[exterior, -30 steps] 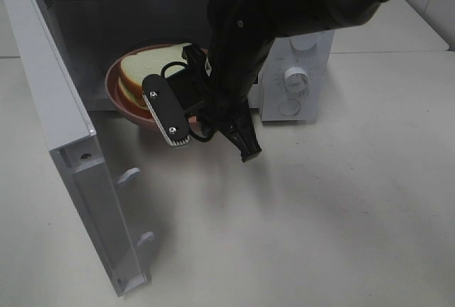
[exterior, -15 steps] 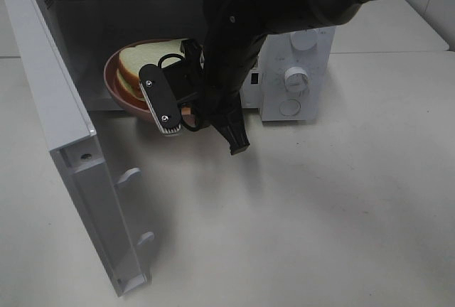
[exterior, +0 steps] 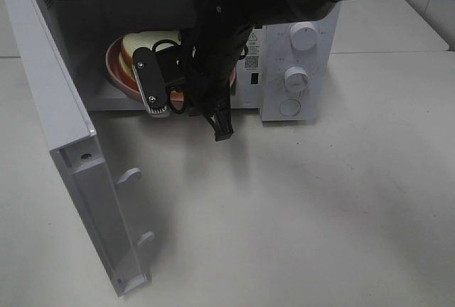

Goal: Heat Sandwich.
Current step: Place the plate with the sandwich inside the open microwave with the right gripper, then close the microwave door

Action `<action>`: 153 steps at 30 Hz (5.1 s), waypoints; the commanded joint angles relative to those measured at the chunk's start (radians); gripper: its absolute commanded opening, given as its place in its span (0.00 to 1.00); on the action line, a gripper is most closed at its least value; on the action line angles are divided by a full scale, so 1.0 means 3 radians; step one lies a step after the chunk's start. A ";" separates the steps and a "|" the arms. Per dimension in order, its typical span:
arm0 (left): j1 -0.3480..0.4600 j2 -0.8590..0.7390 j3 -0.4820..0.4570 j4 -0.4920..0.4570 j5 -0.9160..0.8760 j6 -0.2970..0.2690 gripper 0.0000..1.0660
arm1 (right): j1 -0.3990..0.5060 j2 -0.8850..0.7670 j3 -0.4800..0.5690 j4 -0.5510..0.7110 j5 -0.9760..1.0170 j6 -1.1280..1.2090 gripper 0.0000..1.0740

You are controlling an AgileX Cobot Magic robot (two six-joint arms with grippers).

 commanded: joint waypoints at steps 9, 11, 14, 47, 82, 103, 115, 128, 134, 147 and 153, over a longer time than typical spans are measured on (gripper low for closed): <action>0.0003 -0.0053 -0.0017 0.0010 0.0013 -0.0017 0.96 | -0.0107 0.0257 -0.0430 -0.0040 0.0093 0.0223 0.00; 0.0003 -0.0053 -0.0017 0.0010 0.0013 -0.0017 0.96 | -0.0107 0.0283 -0.0467 -0.0040 0.0100 0.0223 0.00; 0.0003 -0.0053 -0.0017 0.0010 0.0013 -0.0017 0.96 | -0.0110 0.0373 -0.0613 -0.0047 0.0150 0.0223 0.00; 0.0003 -0.0053 -0.0017 0.0010 0.0013 -0.0017 0.96 | -0.0150 0.0887 -0.1393 -0.0307 0.0227 0.0557 0.01; 0.0003 -0.0053 -0.0017 0.0010 0.0013 -0.0017 0.96 | -0.0150 0.0397 -0.0763 -0.0240 0.0037 0.0820 0.68; 0.0003 -0.0053 -0.0017 0.0010 0.0013 -0.0017 0.96 | -0.0140 -0.0037 -0.0243 -0.0193 -0.0057 0.1077 0.71; 0.0003 -0.0053 -0.0017 0.0010 0.0013 -0.0017 0.96 | -0.0103 -0.0330 0.0213 -0.0193 -0.0190 0.1157 0.71; 0.0003 -0.0053 -0.0017 0.0010 0.0013 -0.0017 0.96 | -0.0100 -0.0757 0.0823 -0.0193 -0.0227 0.1410 0.71; 0.0003 -0.0053 -0.0017 0.0010 0.0013 -0.0017 0.96 | -0.0100 -0.1037 0.1143 -0.0193 -0.0227 0.1673 0.71; 0.0003 -0.0053 -0.0017 0.0010 0.0013 -0.0017 0.96 | -0.0100 -0.1690 0.1837 -0.0193 -0.0227 0.2557 0.71; 0.0003 -0.0053 -0.0017 0.0010 0.0013 -0.0017 0.96 | -0.0100 -0.2020 0.2100 -0.0193 -0.0223 0.2920 0.70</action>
